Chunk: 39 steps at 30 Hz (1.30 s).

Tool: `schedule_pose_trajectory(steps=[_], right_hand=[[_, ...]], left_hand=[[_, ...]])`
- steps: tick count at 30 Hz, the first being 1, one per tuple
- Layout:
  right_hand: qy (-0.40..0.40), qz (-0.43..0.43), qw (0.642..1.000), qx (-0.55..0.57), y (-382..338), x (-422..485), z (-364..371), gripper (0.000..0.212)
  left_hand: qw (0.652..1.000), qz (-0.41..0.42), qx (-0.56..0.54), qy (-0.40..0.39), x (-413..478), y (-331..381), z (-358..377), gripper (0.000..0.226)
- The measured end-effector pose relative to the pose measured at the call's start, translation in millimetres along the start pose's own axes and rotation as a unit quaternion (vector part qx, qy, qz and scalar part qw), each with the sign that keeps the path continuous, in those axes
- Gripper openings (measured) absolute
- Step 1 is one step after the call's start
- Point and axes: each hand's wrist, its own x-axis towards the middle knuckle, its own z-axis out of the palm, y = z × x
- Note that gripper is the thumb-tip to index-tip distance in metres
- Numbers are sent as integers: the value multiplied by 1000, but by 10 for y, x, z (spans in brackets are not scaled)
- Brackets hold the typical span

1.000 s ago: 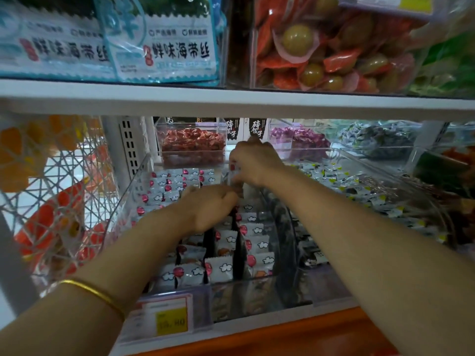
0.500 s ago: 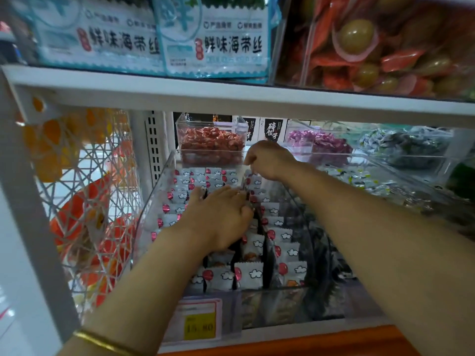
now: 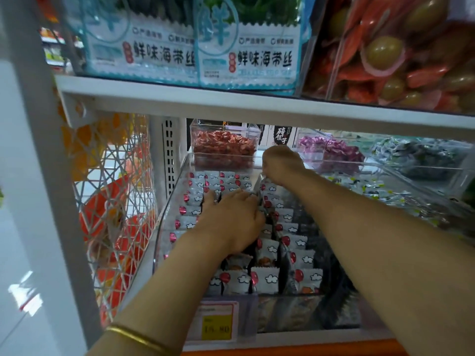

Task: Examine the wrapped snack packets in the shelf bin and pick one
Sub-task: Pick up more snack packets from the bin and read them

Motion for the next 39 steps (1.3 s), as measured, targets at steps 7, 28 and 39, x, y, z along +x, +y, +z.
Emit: schedule_pose_trajectory(steps=[7,28,39], right_hand=[[212,64,956,193,94,-538,-337,15],[107,136,623,763,73,-2066,-488,9],[113,184,536,816,60,-2045,-486,19]], left_hand=[[980,-27,-148,128,-228,147,-166,27],[719,-77,-677,136,-859,136,-254,16],[627,-92,-762,131,-795,154,-212,18]])
